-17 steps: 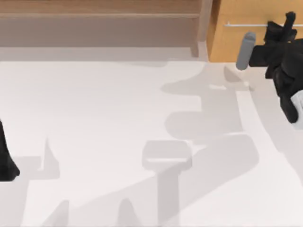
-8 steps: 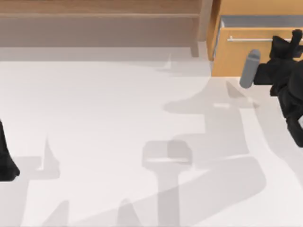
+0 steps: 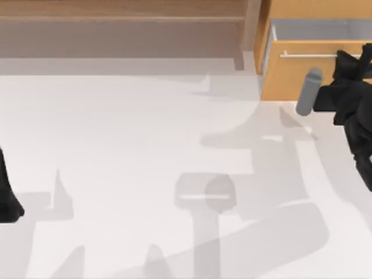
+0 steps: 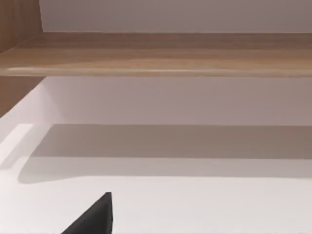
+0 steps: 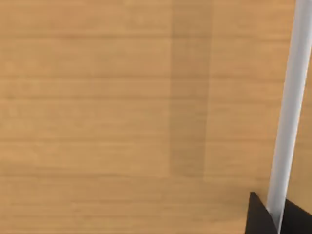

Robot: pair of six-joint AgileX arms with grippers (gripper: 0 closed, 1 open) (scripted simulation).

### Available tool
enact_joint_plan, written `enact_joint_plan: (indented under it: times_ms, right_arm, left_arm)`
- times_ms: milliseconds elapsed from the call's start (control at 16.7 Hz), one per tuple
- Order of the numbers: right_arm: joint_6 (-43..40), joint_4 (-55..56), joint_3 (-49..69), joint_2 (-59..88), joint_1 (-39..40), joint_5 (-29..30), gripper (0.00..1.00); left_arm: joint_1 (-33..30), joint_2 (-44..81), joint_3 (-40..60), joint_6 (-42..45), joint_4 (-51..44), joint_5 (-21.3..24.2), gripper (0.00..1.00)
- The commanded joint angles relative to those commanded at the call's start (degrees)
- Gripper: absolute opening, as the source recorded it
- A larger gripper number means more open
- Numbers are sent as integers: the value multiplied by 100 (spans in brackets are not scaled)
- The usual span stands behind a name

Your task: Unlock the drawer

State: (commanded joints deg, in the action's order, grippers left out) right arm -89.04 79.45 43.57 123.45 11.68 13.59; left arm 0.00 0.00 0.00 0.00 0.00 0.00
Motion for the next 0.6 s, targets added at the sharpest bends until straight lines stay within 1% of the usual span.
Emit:
enact_joint_plan:
  times_ms: [360,600]
  right_arm:
    - [10,687,-1200,-435,211,212,0]
    - [12,849,-1411,-531,264,257,0]
  left_arm:
    - [0,0,0,0,0,0,100]
    - [0,0,0,0,0,0,100]
